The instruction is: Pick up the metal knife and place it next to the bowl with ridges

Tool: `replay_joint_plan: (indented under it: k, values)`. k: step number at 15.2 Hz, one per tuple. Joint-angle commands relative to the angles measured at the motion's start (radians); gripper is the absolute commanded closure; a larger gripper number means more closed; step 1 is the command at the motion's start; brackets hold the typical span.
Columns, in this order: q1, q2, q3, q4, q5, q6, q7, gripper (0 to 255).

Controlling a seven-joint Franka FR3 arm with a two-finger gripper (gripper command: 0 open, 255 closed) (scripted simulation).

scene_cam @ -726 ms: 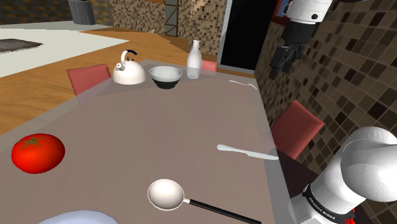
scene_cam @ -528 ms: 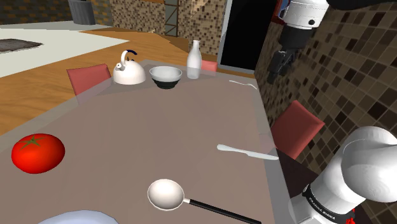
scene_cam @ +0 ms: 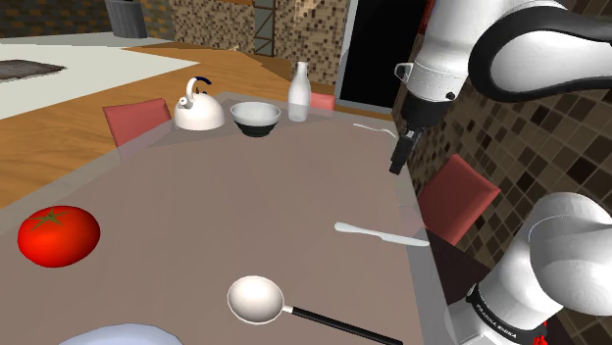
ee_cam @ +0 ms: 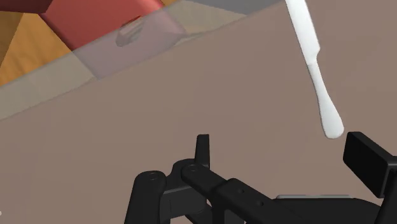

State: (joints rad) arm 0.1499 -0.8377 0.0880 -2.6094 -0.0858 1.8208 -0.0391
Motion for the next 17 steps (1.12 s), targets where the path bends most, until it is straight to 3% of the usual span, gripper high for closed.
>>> replay_joint_plan:
  k: [1, 10, 17]
  values:
    - [0.032, -0.003, 0.023, -0.060, 0.004, 0.059, -0.013, 0]
    - [0.172, 0.067, 0.127, -0.286, 0.008, 0.352, -0.059, 0]
    - [0.155, 0.140, 0.137, -0.343, -0.010, 0.482, -0.050, 0]
